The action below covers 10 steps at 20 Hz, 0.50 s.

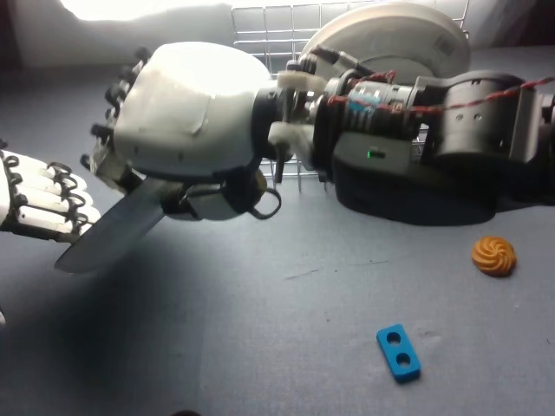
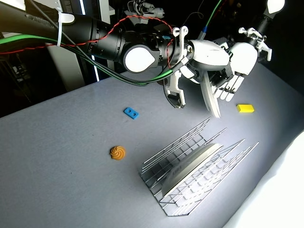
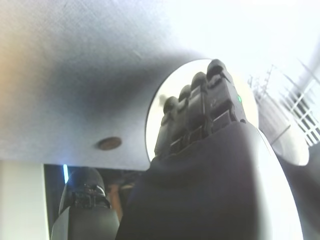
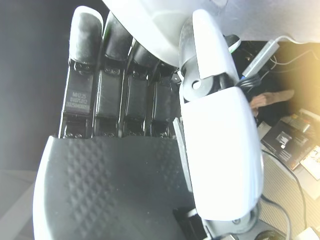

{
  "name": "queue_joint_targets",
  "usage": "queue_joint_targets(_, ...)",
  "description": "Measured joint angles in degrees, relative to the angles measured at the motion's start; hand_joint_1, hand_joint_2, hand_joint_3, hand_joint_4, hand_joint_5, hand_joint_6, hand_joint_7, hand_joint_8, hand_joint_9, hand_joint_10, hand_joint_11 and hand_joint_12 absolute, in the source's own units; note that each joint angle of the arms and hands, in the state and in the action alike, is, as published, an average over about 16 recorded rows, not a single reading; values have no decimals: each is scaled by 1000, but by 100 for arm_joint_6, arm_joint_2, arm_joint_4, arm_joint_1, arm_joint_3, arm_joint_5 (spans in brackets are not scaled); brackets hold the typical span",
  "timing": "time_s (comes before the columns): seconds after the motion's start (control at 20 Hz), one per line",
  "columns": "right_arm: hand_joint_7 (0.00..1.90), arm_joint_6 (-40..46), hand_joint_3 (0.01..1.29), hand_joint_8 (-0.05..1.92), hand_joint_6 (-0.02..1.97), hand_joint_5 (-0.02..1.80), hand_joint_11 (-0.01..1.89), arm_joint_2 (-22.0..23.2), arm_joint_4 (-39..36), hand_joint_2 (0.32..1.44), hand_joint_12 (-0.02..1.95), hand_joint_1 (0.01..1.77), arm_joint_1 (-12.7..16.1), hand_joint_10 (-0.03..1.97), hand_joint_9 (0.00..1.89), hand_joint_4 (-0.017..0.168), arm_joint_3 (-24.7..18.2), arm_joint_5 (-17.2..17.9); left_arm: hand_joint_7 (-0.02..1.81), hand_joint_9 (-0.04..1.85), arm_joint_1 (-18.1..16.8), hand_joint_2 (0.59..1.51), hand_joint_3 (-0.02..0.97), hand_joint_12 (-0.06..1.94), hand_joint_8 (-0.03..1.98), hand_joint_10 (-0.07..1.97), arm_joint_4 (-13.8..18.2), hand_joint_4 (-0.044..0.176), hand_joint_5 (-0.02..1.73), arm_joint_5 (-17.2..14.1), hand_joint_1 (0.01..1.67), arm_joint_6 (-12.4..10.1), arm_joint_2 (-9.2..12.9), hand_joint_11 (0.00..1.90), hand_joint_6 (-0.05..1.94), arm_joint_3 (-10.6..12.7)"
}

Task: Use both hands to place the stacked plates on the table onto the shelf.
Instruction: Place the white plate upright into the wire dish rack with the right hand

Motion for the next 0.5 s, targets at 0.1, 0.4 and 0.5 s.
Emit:
queue_joint_targets(0.1,879,38,15,1211,984,826,687,40,73,1090,1570,1191,63,1245,817,-6,-16,-45,16,18,20,1063,21,-4,-3,7,-23,2,8,9,15,-4,-14,19,1,53)
queue_joint_targets(0.4,870,159,15,1210,980,822,686,190,279,1090,1578,1190,273,1243,813,-6,-108,-153,18,17,95,1063,20,-5,-2,7,-22,3,3,41,14,-8,-57,18,-5,262)
queue_joint_targets(0.5,869,201,15,1210,979,820,685,238,328,1089,1574,1190,344,1237,816,-6,-150,-184,18,16,120,1061,20,-6,-2,7,-24,2,2,45,14,-8,-74,18,-6,329)
